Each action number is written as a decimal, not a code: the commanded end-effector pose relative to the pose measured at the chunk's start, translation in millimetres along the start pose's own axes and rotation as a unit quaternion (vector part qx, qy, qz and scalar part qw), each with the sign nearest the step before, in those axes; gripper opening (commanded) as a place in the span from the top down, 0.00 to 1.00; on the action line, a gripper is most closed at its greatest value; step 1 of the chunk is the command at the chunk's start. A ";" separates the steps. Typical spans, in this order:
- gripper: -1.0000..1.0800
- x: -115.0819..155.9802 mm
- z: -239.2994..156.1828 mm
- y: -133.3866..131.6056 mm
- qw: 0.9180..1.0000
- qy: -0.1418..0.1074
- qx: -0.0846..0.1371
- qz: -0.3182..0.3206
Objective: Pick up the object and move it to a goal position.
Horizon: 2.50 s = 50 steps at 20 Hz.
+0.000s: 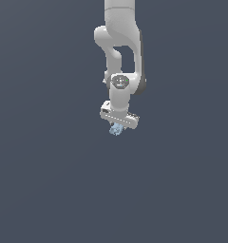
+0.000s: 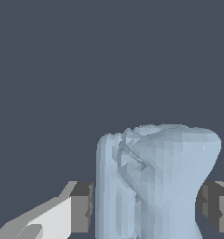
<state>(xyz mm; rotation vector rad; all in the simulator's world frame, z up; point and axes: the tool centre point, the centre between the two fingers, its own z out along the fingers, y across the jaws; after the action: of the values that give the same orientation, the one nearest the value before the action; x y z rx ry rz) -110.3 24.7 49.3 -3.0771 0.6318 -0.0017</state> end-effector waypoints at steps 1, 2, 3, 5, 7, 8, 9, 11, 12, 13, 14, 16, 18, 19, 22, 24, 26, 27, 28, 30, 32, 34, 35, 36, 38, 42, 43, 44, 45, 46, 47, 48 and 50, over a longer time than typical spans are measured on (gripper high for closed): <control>1.00 -0.1 -0.1 -0.1 1.000 0.000 0.000 0.000; 1.00 0.1 -0.9 0.0 1.000 0.000 0.000 0.000; 1.00 0.5 -2.3 0.2 1.000 0.000 0.000 0.000; 1.00 1.7 -6.5 0.6 1.000 0.000 0.000 0.000; 1.00 3.4 -12.9 1.3 1.000 0.000 0.000 0.000; 1.00 4.4 -16.8 1.8 1.000 0.000 0.000 0.000; 1.00 5.6 -21.3 2.2 1.000 0.000 0.000 0.000; 1.00 8.5 -31.7 3.4 1.000 0.000 0.000 0.000; 1.00 10.1 -37.7 4.0 1.000 0.000 0.000 0.000; 1.00 11.8 -44.1 4.7 1.000 0.000 0.000 0.000; 1.00 13.7 -51.0 5.5 1.000 0.000 0.000 0.000; 1.00 17.9 -66.2 7.1 1.000 0.000 0.000 0.000; 1.00 22.6 -83.4 8.9 1.000 0.000 0.000 0.000; 1.00 25.2 -92.6 9.9 1.000 0.000 0.000 0.000; 1.00 33.4 -121.9 12.9 1.000 0.000 0.000 0.000; 1.00 39.1 -141.2 15.2 1.000 0.000 0.000 0.000; 1.00 44.7 -160.6 17.1 1.000 0.000 0.000 0.000; 1.00 47.5 -170.3 18.1 1.000 0.000 0.000 0.000; 1.00 50.4 -180.1 19.0 1.000 0.000 0.000 0.000; 1.00 56.2 -199.6 20.9 1.000 0.000 0.000 0.000; 1.00 62.1 -219.0 22.7 1.000 0.000 0.000 0.000; 1.00 68.0 -237.8 24.4 1.000 0.000 0.000 0.000; 1.00 70.8 -246.4 25.2 1.000 0.000 0.000 0.000; 1.00 73.4 -254.5 25.9 1.000 0.000 0.000 0.000; 1.00 78.3 -269.2 27.1 1.000 0.000 0.000 0.000; 1.00 86.5 -292.5 28.9 1.000 0.000 0.000 0.000; 1.00 88.2 -297.1 29.3 1.000 0.000 0.000 0.000; 1.00 89.7 -301.1 29.5 1.000 0.000 0.000 0.000; 1.00 91.1 -304.7 29.8 1.000 0.000 0.000 0.000; 1.00 92.3 -307.8 30.0 1.000 0.000 0.000 0.000; 1.00 93.3 -310.4 30.1 1.000 0.000 0.000 0.000; 1.00 94.2 -312.6 30.3 1.000 0.000 0.000 0.000; 1.00 95.5 -315.8 30.4 1.000 0.000 0.000 0.000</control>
<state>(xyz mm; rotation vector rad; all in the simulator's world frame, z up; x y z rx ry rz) -35.9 -40.4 362.2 -3.0768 0.6324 -0.0016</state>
